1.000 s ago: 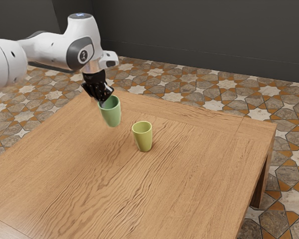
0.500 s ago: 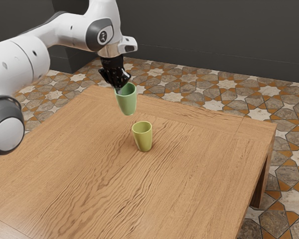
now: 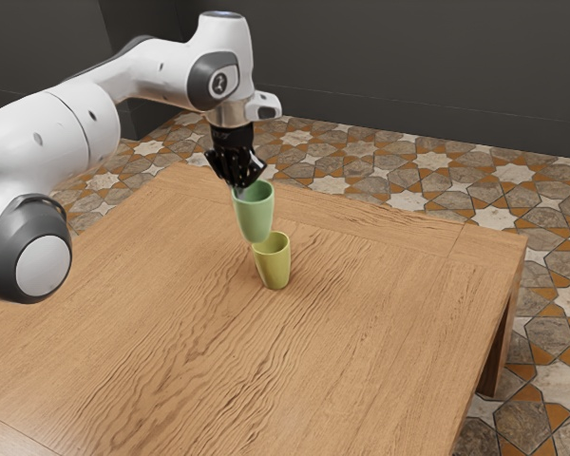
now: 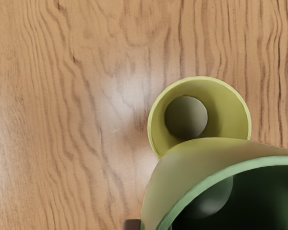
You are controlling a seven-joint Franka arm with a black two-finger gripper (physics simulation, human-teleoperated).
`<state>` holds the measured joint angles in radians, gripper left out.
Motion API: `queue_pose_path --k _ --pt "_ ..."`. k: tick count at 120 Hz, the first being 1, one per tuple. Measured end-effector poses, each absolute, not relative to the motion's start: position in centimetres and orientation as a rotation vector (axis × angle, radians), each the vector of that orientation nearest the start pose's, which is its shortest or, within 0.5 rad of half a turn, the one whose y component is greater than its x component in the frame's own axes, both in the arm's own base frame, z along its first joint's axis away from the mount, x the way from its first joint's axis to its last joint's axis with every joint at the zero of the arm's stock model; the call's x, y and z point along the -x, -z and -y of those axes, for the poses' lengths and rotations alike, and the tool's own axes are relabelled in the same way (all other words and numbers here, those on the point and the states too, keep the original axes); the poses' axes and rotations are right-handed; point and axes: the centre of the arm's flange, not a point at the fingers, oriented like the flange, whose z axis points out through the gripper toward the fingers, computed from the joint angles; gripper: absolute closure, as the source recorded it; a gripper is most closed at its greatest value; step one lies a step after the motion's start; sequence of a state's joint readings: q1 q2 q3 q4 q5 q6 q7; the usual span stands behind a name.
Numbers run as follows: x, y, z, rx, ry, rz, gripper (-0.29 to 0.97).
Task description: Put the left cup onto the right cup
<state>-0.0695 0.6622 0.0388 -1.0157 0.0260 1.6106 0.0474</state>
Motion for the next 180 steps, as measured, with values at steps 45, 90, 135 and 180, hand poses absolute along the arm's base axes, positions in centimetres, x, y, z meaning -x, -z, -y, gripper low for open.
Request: queue_pose_path --k 45,90,135,180 --pt "-72.8 -45.0 3.6 3.095 -0.138 -0.121 0.79" --pt "-74.6 -45.6 4.1 3.094 -0.013 -0.115 0.79" --pt "-75.0 -43.6 4.7 3.1 -0.036 -0.118 0.79" --pt "-75.0 -43.4 3.8 3.092 -0.045 -0.095 0.79"
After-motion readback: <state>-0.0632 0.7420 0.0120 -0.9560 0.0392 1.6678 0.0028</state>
